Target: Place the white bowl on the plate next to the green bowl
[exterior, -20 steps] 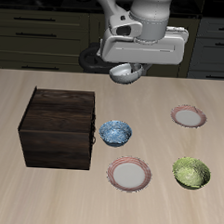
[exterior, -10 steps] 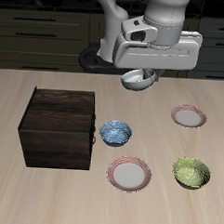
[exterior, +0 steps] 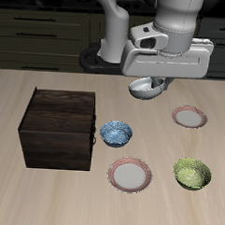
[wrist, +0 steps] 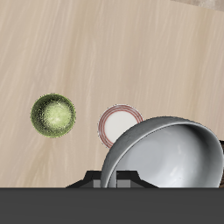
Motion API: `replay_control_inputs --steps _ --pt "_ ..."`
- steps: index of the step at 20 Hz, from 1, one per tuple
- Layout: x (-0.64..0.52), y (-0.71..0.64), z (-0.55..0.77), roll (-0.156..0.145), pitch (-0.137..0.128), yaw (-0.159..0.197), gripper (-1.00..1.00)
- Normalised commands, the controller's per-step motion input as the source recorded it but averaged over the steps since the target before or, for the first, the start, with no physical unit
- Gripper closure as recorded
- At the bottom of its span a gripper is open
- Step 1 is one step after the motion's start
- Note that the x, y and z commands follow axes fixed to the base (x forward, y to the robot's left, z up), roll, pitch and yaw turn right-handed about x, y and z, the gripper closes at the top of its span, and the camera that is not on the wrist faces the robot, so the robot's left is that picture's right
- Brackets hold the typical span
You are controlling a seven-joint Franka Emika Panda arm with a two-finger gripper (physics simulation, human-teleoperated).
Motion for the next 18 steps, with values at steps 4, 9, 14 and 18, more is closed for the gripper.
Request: replay_control_inputs --steps 4,9,14,18 --pt "0.15 0.04 -0.08 -0.008 0.009 -0.006 1.0" --pt "0.11 0.14 -0.27 0.004 0.01 0.007 1.0" --pt "0.11 0.03 -0.28 -0.011 0.028 -0.01 1.0" --pt "0.07 -0.01 -0.27 -0.02 0.018 0.007 1.0"
